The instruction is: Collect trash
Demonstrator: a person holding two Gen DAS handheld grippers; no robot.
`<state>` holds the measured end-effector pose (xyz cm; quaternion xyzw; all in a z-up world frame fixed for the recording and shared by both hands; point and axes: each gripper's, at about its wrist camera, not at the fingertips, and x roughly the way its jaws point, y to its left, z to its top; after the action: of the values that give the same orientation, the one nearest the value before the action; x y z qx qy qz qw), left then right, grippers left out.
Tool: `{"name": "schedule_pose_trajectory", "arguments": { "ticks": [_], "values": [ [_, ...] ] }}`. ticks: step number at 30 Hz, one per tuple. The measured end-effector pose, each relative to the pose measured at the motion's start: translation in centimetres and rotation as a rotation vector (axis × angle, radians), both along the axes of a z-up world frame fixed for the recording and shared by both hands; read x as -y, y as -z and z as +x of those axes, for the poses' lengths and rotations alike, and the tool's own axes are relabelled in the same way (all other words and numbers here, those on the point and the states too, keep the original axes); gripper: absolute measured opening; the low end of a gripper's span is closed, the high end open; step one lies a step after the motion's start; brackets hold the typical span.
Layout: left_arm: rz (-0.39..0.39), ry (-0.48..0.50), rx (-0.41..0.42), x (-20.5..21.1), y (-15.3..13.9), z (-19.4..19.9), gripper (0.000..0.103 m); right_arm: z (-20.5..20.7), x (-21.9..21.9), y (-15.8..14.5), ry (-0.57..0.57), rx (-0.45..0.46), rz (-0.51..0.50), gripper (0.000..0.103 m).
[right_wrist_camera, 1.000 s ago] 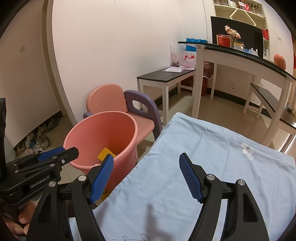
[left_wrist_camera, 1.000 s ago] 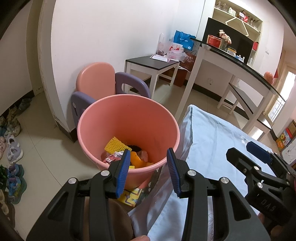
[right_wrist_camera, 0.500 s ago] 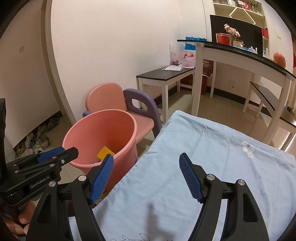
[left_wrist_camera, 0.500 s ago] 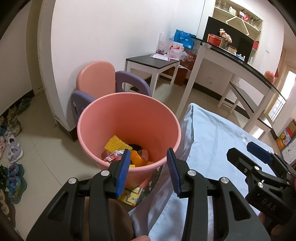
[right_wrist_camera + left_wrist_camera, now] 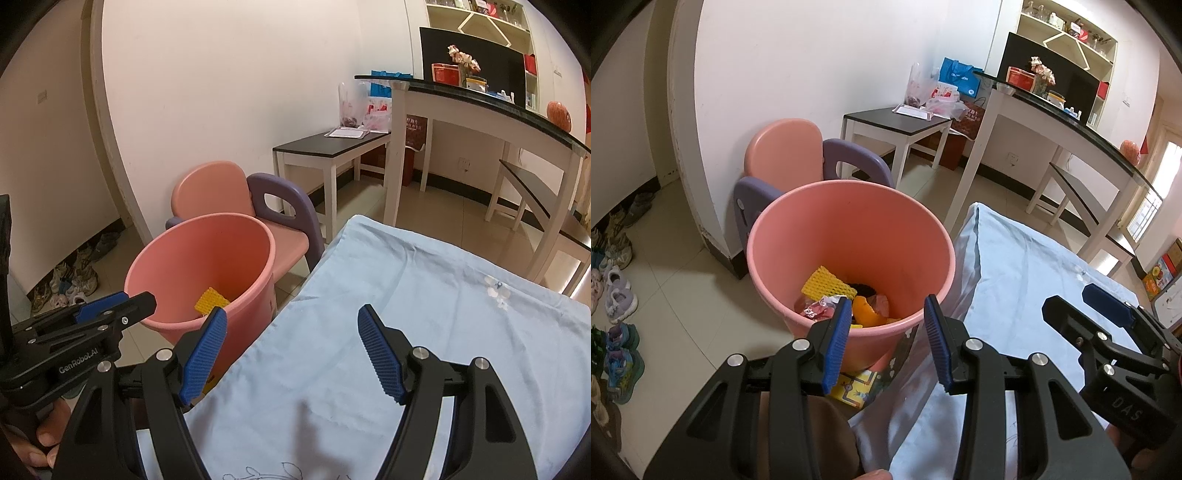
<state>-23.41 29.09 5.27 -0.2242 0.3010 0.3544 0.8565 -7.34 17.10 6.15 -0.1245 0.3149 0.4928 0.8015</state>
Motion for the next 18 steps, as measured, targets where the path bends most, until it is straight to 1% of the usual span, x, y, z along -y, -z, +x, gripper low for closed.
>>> {"name": "schedule_pose_trajectory", "arguments": {
  "ticks": [18],
  "values": [
    [-0.008,0.000,-0.007,0.32,0.49,-0.42,0.041,-0.33,-0.15,0.19,0.000,-0.004,-0.004,0.072]
  ]
}}
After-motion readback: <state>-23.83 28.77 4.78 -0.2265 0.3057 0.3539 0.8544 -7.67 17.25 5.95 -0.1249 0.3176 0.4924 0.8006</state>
